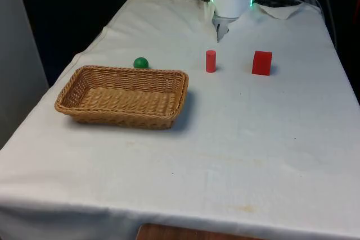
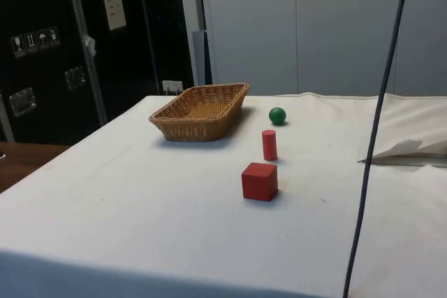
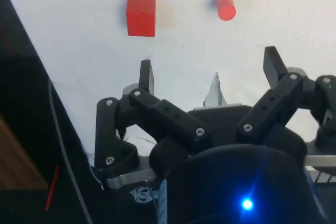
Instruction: Pick up the object to the left of the cylinder and place it into the basket.
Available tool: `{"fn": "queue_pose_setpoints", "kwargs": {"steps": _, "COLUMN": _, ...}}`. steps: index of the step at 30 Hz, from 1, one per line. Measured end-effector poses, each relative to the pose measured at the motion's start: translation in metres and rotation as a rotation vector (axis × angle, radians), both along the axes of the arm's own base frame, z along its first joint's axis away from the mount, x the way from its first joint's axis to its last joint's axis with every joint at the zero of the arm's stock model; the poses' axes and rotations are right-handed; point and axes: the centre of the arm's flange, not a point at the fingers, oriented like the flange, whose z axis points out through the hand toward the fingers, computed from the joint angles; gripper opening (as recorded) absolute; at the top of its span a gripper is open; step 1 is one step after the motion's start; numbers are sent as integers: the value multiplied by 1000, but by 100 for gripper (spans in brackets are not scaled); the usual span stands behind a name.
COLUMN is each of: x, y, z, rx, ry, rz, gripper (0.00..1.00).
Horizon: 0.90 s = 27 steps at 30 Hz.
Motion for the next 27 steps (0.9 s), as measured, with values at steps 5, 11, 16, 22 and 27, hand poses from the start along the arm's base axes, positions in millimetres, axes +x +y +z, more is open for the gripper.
{"fn": "queue_pose_setpoints", "kwargs": {"steps": 5, "x": -3, "y": 6, "z": -2, "rx": 5, "ry": 6, "rz": 5, "gripper": 100}}
{"fn": "queue_pose_setpoints", "kwargs": {"steps": 11, "x": -12, "y": 18, "z": -11, "rx": 12, "ry": -1, "rz": 11, "gripper": 100}}
{"fn": "queue_pose_setpoints", "kwargs": {"steps": 16, "x": -21, "y": 26, "z": -17, "rx": 15, "ry": -5, "rz": 14, "gripper": 100}}
{"fn": "queue_pose_setpoints", "kwargs": {"steps": 22, "x": -33, "y": 35, "z": -25, "rx": 13, "ry": -12, "rz": 19, "gripper": 100}}
{"fn": "queue_pose_setpoints", "kwargs": {"steps": 27, "x": -43, "y": 42, "z": -34, "rx": 11, "ry": -14, "rz": 24, "gripper": 100}}
